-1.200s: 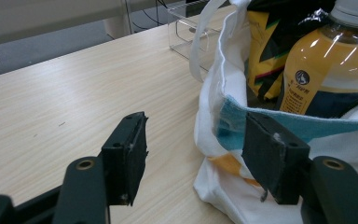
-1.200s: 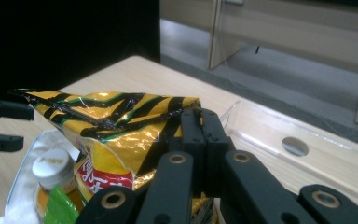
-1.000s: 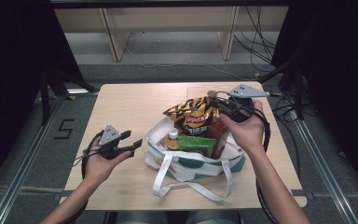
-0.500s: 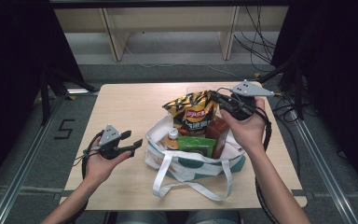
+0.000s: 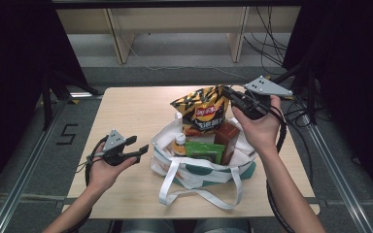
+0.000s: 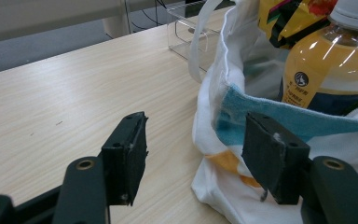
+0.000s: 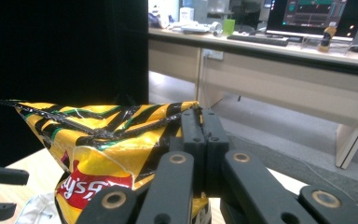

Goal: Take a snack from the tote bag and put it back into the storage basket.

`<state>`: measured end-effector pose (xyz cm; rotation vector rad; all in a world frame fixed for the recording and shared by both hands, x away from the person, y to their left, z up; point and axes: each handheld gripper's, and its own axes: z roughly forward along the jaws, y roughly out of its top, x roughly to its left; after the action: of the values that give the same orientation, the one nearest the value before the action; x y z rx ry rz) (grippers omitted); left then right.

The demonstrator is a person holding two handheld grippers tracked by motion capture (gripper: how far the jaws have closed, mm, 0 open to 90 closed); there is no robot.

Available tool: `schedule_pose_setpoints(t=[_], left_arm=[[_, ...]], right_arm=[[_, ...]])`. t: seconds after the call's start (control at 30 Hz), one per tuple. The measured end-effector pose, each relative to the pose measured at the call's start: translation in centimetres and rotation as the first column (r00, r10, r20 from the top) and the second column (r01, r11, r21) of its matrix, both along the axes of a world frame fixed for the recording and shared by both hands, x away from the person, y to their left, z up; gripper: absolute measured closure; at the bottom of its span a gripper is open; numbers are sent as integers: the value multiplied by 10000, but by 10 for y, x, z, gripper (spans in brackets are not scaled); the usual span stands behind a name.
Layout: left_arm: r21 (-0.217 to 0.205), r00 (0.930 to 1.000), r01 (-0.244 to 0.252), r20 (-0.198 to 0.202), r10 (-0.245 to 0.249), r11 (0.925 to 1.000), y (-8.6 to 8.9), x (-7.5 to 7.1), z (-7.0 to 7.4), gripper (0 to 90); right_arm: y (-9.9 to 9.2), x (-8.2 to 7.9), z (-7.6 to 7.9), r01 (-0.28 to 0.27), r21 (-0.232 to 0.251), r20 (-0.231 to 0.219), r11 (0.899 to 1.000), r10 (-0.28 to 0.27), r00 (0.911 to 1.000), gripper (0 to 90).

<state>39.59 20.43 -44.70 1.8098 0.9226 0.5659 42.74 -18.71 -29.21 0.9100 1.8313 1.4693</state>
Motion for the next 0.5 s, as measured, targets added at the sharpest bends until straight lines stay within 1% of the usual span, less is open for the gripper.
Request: schedule_pose_setpoints(t=[0.03, 0.1, 0.13, 0.2, 0.23, 0.27, 0.3, 0.33, 0.37, 0.4, 0.43, 0.47, 0.5], left_arm=[[-15, 10000, -7, -10, 7, 10000, 0, 0, 0, 394], [-13, 10000, -20, -27, 20, 10000, 0, 0, 0, 394], [-16, 10000, -16, -22, 16, 10000, 0, 0, 0, 394], [-19, 10000, -5, -19, 5, 10000, 0, 0, 0, 394], [-23, 10000, -6, -19, 6, 10000, 0, 0, 0, 394], [-9, 10000, 0, -11, 0, 10000, 0, 0, 0, 394], [-14, 10000, -2, -9, 2, 10000, 0, 0, 0, 394], [-11, 10000, 8, -9, -8, 10000, 0, 0, 0, 394], [-18, 10000, 2, -12, -2, 10000, 0, 0, 0, 394], [-27, 10000, 3, -12, -3, 10000, 0, 0, 0, 394], [-48, 10000, -16, -15, 16, 10000, 0, 0, 0, 394], [-45, 10000, -14, -18, 14, 10000, 0, 0, 0, 394], [-45, 10000, -8, -22, 8, 10000, 0, 0, 0, 394]], right_arm=[[1, -2, 0, 55, 161, -259, 9999, -51, 9997, 900], [0, -2, 2, 100, 144, -21, 9998, -100, 9999, 900], [0, -2, 4, 72, 151, -31, 9999, -71, 10000, 900], [0, -5, 7, 131, 315, -135, 9994, -127, 9998, 900], [-1, -3, 8, 70, 232, 131, 9997, -73, 9999, 900], [-1, -5, 10, 91, 340, 52, 9994, -93, 9999, 900], [-2, -4, 11, 106, 269, 176, 9996, -111, 9998, 900], [-2, -5, 12, 149, 381, 111, 9992, -153, 9998, 900], [-3, -6, 14, 179, 471, 124, 9987, -185, 9998, 900], [-4, -6, 15, 213, 482, 234, 9986, -224, 9995, 900], [-5, -7, 17, 182, 571, 227, 9982, -196, 9996, 900], [-6, -7, 19, 295, 494, 388, 9983, -315, 9988, 900], [-7, -8, 20, 305, 556, 314, 9980, -322, 9990, 900]])
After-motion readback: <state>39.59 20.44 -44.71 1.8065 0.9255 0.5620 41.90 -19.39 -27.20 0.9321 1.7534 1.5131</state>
